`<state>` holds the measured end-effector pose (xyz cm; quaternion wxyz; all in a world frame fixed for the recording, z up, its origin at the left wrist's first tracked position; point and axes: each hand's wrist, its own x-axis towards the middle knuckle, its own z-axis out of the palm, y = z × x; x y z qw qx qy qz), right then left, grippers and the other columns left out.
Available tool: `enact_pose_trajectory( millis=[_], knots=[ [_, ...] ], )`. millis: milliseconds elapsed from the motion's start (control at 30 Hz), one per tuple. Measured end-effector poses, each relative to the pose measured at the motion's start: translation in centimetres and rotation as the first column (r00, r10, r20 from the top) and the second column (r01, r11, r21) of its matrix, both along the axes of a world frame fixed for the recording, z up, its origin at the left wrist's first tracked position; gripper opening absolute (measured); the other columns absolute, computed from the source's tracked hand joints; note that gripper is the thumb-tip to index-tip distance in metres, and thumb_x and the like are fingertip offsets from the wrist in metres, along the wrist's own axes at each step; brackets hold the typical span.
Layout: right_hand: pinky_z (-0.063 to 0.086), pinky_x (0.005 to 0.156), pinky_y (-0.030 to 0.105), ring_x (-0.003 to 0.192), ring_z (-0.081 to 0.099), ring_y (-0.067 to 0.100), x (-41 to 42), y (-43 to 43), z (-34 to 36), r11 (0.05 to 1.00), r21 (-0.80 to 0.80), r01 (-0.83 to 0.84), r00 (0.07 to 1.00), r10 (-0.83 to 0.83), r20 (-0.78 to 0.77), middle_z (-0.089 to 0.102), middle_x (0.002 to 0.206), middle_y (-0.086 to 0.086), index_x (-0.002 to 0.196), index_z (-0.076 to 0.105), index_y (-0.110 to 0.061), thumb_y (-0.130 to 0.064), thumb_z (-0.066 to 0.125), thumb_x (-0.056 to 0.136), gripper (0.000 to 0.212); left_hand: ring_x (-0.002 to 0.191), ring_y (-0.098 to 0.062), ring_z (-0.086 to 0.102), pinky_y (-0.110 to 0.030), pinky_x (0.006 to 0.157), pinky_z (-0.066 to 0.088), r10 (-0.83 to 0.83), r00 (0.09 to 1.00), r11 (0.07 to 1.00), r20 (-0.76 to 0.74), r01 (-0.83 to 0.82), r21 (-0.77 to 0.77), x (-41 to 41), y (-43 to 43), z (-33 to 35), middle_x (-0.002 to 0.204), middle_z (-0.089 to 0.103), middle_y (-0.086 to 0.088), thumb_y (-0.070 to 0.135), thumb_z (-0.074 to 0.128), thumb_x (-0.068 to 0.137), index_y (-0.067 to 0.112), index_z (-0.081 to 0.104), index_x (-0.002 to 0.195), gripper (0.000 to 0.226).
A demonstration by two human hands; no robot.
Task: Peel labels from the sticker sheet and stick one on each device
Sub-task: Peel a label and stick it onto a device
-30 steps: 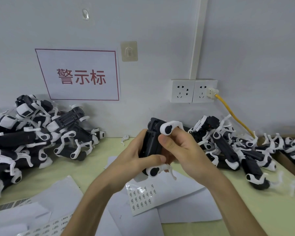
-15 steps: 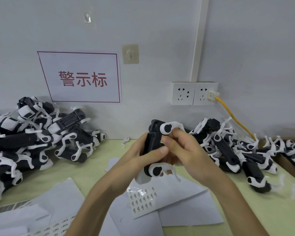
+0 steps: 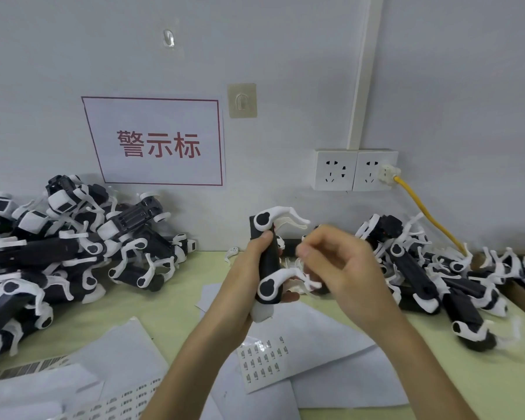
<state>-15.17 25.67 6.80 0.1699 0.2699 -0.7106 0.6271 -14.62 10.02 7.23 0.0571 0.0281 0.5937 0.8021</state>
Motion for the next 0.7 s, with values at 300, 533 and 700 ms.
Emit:
enact_pose_trajectory(
  millis=[300, 533, 700],
  knots=[
    [0.046, 0.051, 0.024, 0.054, 0.051, 0.016, -0.7, 3.5, 1.1, 0.927, -0.262, 0.269, 0.959, -0.282, -0.012, 0.058, 0.06, 0.001, 0.078, 0.063, -0.008, -0.004, 0.062, 0.096, 0.018, 0.074, -0.033, 0.07, -0.033, 0.065, 0.053, -0.005, 0.996, 0.988, 0.088, 0.019, -0.155, -0.2, -0.3, -0.1, 0.065, 0.069, -0.007, 0.049, 0.059, 0.094, 0.01, 0.066, 0.095, 0.04],
    [0.047, 0.095, 0.019, 0.114, 0.061, 0.005, -1.4, 3.3, 1.4, 0.934, 0.294, -0.205, 0.882, 0.047, 0.469, 0.065, 0.133, -0.009, 0.121, 0.066, -0.034, -0.04, 0.048, 0.105, 0.025, 0.078, -0.019, 0.074, -0.028, 0.072, 0.05, -0.361, 0.932, 0.779, 0.022, 0.314, -0.543, 0.2, -0.7, -1.4, 0.076, 0.076, -0.003, 0.061, 0.06, 0.067, 0.021, 0.07, 0.087, 0.046],
    [0.054, 0.087, 0.021, 0.105, 0.07, 0.013, 0.3, 3.9, 1.1, 0.904, 0.295, -0.309, 0.889, 0.165, 0.427, 0.073, 0.112, -0.007, 0.109, 0.073, -0.036, -0.05, 0.047, 0.095, 0.033, 0.075, -0.028, 0.066, -0.055, 0.097, 0.05, -0.338, 0.931, 0.76, 0.137, 0.356, -0.543, -0.3, -0.3, -1.7, 0.079, 0.075, -0.006, 0.062, 0.059, 0.058, 0.027, 0.076, 0.069, 0.041]
  ],
)
